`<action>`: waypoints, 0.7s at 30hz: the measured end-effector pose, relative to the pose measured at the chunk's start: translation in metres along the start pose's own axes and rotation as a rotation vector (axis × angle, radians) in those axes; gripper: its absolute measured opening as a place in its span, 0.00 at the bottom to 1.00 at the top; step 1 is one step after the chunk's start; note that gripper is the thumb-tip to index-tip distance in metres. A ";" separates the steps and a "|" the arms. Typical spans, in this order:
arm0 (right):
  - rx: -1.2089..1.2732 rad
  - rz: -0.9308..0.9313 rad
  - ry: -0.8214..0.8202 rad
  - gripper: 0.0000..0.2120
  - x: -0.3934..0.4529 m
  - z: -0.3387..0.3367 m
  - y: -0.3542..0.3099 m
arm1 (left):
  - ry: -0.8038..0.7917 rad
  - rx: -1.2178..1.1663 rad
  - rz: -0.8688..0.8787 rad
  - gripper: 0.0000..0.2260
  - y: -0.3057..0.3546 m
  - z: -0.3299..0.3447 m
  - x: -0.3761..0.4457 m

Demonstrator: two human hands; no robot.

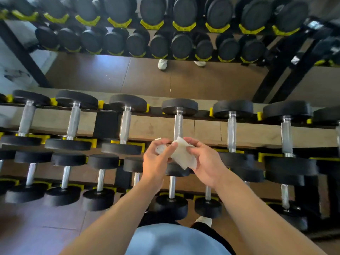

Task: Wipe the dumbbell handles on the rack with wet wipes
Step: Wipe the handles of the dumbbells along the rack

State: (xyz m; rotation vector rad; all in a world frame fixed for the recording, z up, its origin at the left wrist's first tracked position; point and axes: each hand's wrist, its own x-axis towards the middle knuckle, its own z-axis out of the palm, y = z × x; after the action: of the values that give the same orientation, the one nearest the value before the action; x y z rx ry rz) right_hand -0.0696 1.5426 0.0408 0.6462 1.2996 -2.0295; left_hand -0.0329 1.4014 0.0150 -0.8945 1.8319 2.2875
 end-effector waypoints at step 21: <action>-0.780 -0.613 -0.157 0.12 -0.022 -0.076 -0.008 | -0.020 -0.443 -0.477 0.16 -0.014 0.047 -0.030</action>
State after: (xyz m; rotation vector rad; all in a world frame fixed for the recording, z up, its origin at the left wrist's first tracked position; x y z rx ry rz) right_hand -0.0553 1.6201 0.0314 -0.3012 2.1733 -1.7036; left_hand -0.0207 1.4565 0.0229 -1.1963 0.9609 2.3810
